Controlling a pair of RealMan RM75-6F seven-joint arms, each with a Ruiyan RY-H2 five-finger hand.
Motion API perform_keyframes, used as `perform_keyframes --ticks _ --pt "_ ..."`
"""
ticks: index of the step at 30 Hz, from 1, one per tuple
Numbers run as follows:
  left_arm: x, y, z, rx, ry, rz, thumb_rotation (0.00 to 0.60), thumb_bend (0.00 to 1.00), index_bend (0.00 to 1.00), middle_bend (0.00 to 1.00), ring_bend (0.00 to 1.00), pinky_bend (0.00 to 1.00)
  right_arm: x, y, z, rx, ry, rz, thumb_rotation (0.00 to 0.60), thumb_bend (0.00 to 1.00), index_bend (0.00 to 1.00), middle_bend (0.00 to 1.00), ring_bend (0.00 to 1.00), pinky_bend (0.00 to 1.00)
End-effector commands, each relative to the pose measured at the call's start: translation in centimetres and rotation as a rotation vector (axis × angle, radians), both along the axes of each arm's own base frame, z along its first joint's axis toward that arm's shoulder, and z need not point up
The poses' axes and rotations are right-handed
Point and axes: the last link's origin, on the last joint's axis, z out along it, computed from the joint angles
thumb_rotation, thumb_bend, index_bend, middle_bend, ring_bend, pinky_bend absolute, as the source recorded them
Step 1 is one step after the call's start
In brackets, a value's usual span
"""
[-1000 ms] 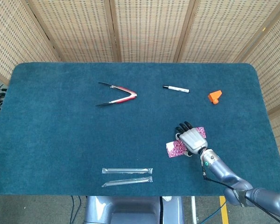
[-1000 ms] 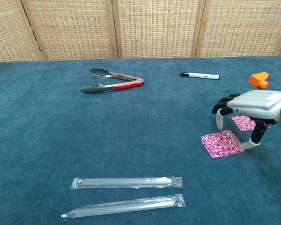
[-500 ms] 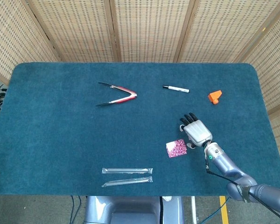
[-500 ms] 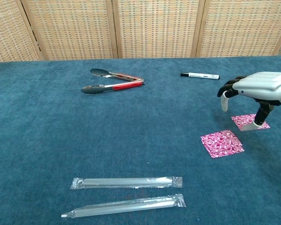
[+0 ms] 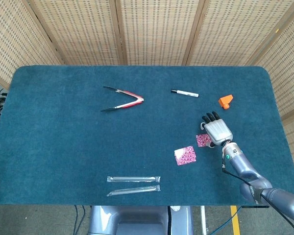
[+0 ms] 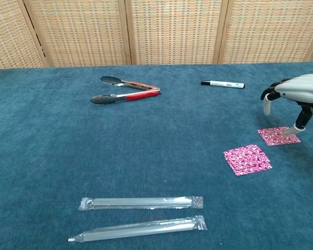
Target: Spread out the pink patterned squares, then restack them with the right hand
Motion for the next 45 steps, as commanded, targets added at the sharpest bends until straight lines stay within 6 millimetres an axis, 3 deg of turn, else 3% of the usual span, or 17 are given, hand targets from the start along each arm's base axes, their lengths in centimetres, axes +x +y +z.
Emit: perform_keyframes --ticks 1,11,45 --pt "0.0 0.0 0.0 0.000 0.000 0.000 0.600 0.12 0.08 0.00 0.00 0.00 -0.6 -0.2 -0.2 0.000 0.019 -0.006 0.600 0.26 0.33 0.13 0.00 0.00" --pt "0.1 0.1 -0.1 -0.007 0.002 0.000 0.600 0.12 0.08 0.00 0.00 0.00 -1.7 0.1 -0.8 0.016 0.040 -0.032 0.600 0.26 0.33 0.13 0.00 0.00" --pt "-0.4 0.0 -0.1 -0.005 0.003 0.011 0.600 0.12 0.08 0.00 0.00 0.00 -2.2 0.1 -1.5 0.021 0.056 -0.055 0.600 0.26 0.33 0.13 0.00 0.00"
